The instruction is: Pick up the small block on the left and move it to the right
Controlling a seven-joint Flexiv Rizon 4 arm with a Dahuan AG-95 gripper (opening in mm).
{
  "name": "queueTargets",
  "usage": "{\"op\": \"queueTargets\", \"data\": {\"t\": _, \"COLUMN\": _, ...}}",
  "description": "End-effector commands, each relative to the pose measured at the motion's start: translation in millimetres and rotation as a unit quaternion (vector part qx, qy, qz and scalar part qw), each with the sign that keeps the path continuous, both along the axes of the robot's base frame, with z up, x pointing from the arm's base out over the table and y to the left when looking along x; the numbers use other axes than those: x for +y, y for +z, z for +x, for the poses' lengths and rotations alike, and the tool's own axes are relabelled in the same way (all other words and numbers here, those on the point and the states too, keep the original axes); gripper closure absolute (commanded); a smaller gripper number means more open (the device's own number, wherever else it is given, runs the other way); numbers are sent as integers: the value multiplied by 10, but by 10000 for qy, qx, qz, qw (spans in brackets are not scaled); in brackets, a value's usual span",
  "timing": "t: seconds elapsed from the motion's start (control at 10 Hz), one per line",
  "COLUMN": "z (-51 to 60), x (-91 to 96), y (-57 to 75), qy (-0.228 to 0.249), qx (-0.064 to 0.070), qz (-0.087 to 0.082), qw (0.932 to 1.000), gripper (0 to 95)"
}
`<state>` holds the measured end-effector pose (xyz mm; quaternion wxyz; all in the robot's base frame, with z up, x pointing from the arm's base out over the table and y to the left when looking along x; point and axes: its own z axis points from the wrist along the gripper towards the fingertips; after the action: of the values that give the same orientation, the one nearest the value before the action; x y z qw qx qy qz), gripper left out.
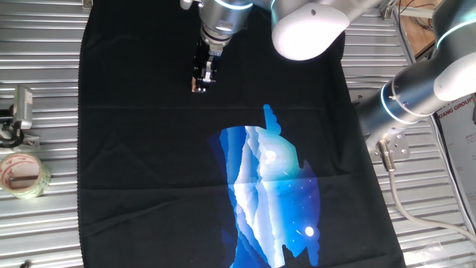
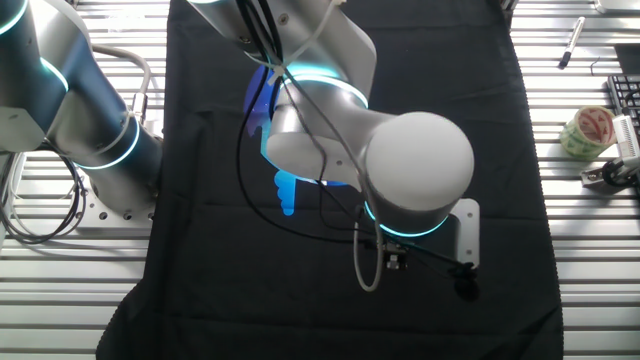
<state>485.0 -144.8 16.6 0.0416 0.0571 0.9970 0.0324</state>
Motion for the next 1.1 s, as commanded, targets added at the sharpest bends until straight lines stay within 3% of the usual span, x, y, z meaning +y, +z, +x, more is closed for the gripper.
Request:
{"op": "queueTargets", "data": {"t": 0.1, "z": -8, "x": -1, "y": 15, "qy": 4, "qx": 11, "qz": -39, "qw": 10000, "gripper": 950}}
{"op": "queueTargets", "data": {"t": 0.5, "z": 8, "x": -28, "y": 171, "qy": 49, "qx": 116, "qz": -75, "qw": 9999, "gripper": 950}}
{"op": "queueTargets", "data": {"t": 0.8, "z": 10, "x": -38, "y": 316, "qy": 54, "qx": 116, "qz": -87, "qw": 9999, "gripper": 950}}
{"op": "queueTargets", "data": {"t": 1.1, "z": 5, "x": -37, "y": 380, "qy": 51, "qx": 114, "qz": -89, "qw": 9999, "gripper": 950}}
